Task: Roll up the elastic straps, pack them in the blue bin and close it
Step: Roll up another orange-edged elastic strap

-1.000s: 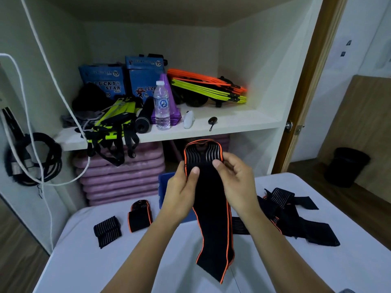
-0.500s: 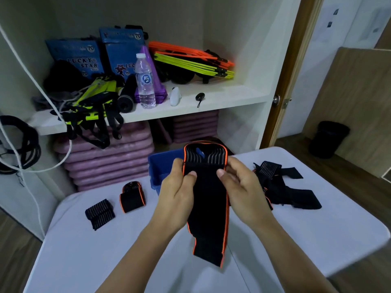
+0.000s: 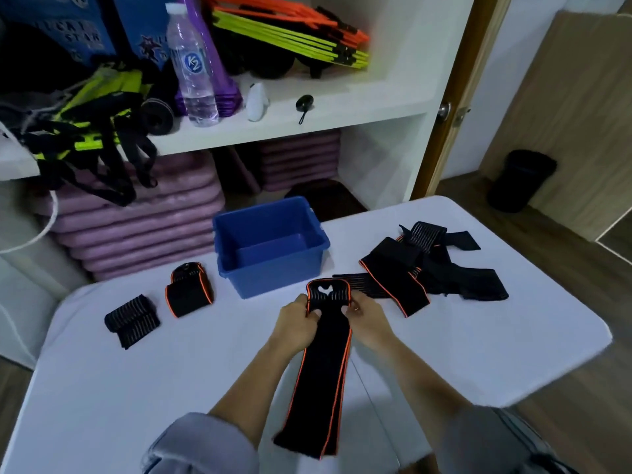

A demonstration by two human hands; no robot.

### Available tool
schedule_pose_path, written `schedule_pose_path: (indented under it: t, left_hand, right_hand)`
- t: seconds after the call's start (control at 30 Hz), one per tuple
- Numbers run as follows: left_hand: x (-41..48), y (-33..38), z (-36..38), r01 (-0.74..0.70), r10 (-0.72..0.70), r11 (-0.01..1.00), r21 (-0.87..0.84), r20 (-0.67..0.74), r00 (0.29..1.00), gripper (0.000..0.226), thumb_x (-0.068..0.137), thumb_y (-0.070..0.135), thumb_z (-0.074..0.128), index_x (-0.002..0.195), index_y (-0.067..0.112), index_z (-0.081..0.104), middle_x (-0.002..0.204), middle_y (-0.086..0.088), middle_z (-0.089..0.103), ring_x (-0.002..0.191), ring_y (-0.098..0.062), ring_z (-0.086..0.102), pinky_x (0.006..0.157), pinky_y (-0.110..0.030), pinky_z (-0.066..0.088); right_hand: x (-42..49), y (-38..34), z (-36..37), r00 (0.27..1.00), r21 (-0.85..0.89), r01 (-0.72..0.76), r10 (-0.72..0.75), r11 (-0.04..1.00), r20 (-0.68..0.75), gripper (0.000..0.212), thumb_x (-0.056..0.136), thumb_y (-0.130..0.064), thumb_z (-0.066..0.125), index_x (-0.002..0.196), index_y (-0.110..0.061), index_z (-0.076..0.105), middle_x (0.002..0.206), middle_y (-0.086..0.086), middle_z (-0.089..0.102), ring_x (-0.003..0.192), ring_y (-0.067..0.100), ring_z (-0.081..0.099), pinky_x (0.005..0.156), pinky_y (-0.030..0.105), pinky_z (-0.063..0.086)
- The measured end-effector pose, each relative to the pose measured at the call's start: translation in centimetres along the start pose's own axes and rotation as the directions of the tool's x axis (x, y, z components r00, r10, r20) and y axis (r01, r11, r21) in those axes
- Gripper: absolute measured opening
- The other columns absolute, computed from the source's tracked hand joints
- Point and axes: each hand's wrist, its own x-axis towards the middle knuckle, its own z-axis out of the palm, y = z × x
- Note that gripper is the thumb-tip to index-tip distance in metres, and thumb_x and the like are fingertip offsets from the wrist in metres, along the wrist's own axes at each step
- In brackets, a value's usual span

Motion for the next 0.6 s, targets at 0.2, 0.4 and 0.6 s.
schedule_pose_path:
  t: [0.2,0.4,0.6]
  left_hand:
    - [4.4,-1.7,3.4,0.086,-0.087,0.996,-0.013,-0.091,0.992,0.009,0.088,0.002,0.048,0.092,0.0,0.056,0.096,-0.021,0.063,0.089,-0.033,0.057,0.067,-0.025,0.035]
    - [8.9,-1.9,5.0,0.106,-0.114,0.993,-0.053,-0.178,0.977,0.017,0.086,0.0,0.048,0.091,0.004,0.064,0.089,-0.011,0.065,0.082,-0.024,0.058,0.069,-0.022,0.038]
    - [11.4,-2.4,6.6,0.117,-0.118,0.993,-0.021,-0.204,0.972,0.027,0.086,-0.002,0.045,0.099,0.006,0.068,0.093,-0.011,0.065,0.083,-0.025,0.058,0.072,-0.022,0.039]
  right_hand:
    - [4.5,3.3,1.2,0.991,-0.103,-0.114,0.107,0.988,-0.077,0.016,0.087,-0.016,0.052,0.1,-0.025,0.055,0.078,-0.003,0.064,0.084,0.027,0.063,0.079,0.044,0.052]
    - [8.7,5.1,1.1,0.98,-0.145,-0.117,0.091,0.982,-0.175,0.004,0.08,-0.022,0.061,0.08,-0.025,0.059,0.08,0.0,0.064,0.077,0.021,0.062,0.075,0.039,0.053]
    - [11.5,5.8,0.7,0.97,-0.103,-0.138,0.114,0.985,-0.214,0.011,0.082,-0.008,0.064,0.092,-0.014,0.065,0.077,0.005,0.069,0.072,0.012,0.056,0.057,0.016,0.037]
